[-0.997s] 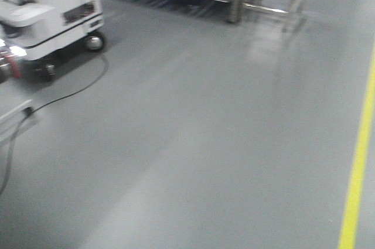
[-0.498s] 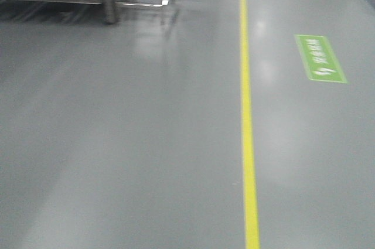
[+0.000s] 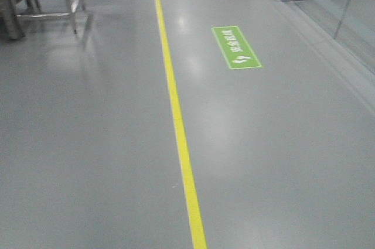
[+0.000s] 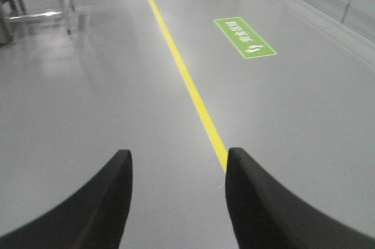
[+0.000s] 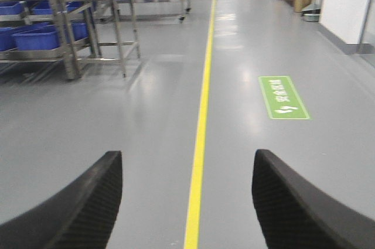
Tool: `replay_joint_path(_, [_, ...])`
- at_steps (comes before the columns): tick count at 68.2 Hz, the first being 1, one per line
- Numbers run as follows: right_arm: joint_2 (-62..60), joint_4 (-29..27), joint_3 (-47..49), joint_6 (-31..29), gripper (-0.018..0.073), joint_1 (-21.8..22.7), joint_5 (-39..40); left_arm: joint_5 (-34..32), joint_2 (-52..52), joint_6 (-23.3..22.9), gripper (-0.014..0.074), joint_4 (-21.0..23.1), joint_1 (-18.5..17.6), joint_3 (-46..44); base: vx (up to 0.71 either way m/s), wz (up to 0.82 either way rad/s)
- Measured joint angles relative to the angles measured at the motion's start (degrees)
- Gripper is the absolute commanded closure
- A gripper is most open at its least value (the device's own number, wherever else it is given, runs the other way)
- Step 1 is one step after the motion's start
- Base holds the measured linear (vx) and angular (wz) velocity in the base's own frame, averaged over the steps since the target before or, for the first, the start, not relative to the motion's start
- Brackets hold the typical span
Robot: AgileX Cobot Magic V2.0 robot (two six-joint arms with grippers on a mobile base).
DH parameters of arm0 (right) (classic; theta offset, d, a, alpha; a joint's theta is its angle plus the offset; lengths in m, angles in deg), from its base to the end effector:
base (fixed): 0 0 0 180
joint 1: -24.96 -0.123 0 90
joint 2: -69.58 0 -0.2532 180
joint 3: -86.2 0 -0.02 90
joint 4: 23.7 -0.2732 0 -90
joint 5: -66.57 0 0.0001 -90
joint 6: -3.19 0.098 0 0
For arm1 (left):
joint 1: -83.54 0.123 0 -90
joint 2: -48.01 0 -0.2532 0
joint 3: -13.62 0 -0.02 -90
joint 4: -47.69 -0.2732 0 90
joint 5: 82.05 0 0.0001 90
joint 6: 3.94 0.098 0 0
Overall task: Move and align brake pads A on conveyor
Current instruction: 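Drive along the yellow floor line toward the steel shelving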
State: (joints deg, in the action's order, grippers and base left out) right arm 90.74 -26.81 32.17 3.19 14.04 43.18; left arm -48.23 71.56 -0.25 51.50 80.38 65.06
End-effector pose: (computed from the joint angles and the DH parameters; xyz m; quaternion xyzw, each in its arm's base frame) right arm 0.1172 0.0248 0.2889 -0.0603 0.7554 0.0863 0.6467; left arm 0.1189 -0.0102 0.2827 0.0369 0.8119 -0.0284 0.5819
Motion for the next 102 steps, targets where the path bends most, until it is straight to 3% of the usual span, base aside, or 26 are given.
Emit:
replay_joint_path(32, [-0.06,0.0,0.0,0.0,0.0107,0.0,0.0,0.0,0.0,0.0,0.0234,0.0,0.0,0.0,0.26,-0.2])
replay_joint_path(102, [-0.06,0.0,0.0,0.0,0.0107,0.0,0.0,0.0,0.0,0.0,0.0234,0.0,0.0,0.0,0.51,0.2])
